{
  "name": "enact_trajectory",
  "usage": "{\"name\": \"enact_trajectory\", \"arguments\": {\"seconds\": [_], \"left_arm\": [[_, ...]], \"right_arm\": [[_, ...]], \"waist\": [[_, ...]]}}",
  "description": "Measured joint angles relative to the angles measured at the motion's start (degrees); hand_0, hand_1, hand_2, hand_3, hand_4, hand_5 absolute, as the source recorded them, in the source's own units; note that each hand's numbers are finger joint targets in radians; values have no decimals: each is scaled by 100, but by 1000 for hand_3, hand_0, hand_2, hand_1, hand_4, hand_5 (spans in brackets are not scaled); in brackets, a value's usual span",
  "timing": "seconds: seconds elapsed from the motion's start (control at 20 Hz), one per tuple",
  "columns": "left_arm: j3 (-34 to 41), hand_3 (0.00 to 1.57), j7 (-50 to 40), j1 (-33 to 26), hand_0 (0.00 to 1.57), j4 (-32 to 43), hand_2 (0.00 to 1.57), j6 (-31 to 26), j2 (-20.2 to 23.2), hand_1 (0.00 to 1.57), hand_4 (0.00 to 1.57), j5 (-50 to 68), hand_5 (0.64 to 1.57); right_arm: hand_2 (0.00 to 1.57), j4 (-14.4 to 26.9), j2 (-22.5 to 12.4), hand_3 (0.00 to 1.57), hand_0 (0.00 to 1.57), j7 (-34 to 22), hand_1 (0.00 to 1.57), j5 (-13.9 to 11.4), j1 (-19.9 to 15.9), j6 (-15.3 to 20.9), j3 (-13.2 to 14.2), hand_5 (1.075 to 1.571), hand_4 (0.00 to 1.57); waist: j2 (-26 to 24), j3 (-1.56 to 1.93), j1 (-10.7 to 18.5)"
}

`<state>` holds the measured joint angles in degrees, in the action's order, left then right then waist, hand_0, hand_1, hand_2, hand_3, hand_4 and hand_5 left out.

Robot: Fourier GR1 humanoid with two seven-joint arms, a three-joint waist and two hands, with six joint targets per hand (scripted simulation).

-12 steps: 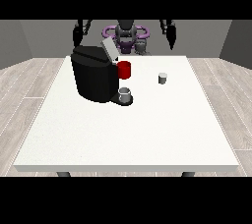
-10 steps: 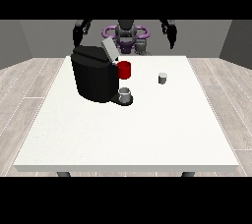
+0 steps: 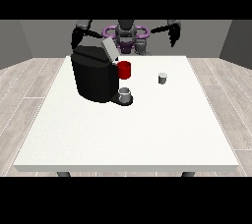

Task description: Insert the coffee pod into the coffee machine and close the lid

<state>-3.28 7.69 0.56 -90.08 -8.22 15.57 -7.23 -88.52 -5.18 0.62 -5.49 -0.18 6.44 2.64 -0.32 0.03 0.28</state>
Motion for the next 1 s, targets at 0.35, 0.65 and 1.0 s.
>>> {"name": "enact_trajectory", "arguments": {"seconds": [0.35, 0.65, 1.0], "left_arm": [[362, 0, 4, 724, 0, 709, 0, -258, 642, 0, 0, -400, 1571], [588, 0, -117, 1456, 0, 1530, 0, -432, 1051, 0, 0, -693, 1571], [556, 0, -47, 2079, 0, 2485, 0, -481, 1273, 0, 0, -1204, 1571]], "right_arm": [[0, -9, 150, 0, 0, 53, 0, -350, -302, 219, -252, 1571, 0], [0, -5, 324, 0, 0, 6, 0, -394, -610, 218, -445, 1571, 0], [0, 99, 431, 0, 0, -96, 0, -497, -929, 283, -604, 1571, 0]], "waist": [[406, -3, -360], [849, -3, -699], [1317, -5, -926]]}}
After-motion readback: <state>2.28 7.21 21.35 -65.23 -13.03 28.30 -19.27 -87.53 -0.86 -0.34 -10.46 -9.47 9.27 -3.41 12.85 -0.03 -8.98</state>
